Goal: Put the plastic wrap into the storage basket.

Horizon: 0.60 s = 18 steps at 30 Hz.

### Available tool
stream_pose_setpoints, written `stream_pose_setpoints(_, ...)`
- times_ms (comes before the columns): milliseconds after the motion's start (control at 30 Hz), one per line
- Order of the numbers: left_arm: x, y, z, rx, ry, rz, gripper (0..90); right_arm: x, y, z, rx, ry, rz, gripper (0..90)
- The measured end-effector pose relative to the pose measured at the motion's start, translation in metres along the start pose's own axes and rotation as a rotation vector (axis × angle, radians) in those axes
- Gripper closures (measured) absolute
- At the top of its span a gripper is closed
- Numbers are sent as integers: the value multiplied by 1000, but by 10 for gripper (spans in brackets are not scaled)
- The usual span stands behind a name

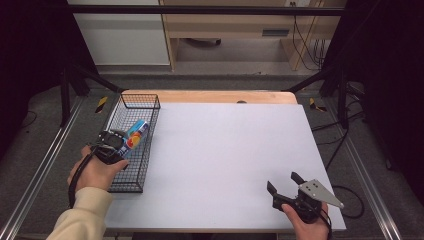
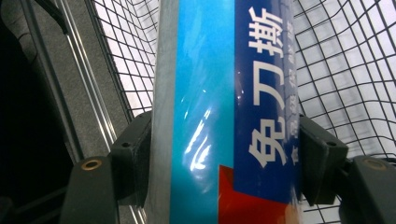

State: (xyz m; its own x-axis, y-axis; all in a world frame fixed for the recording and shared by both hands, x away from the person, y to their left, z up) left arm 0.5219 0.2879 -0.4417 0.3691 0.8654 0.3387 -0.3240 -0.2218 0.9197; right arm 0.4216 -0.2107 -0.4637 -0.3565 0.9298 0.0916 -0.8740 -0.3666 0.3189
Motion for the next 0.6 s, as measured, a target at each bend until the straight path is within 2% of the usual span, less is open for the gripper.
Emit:
stream_pose_setpoints(100, 1, -1, 0, 10, -2, -11, 320, 0, 0, 0, 0, 0, 0, 124)
stream_pose_setpoints(600, 0, -5, 3, 60, -29, -9, 320, 0, 0, -1, 4, -1, 4, 124)
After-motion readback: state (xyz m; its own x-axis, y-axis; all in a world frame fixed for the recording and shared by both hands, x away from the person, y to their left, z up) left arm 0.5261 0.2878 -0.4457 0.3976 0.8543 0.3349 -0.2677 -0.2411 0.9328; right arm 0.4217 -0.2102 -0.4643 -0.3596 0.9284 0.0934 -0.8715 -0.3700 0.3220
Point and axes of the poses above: each handheld gripper's, and its own axes: y roughly backward along the jaws, z roughly out of its top, x roughly to its left, the point moved 7 cm from there along -y, roughly forward along the jaws
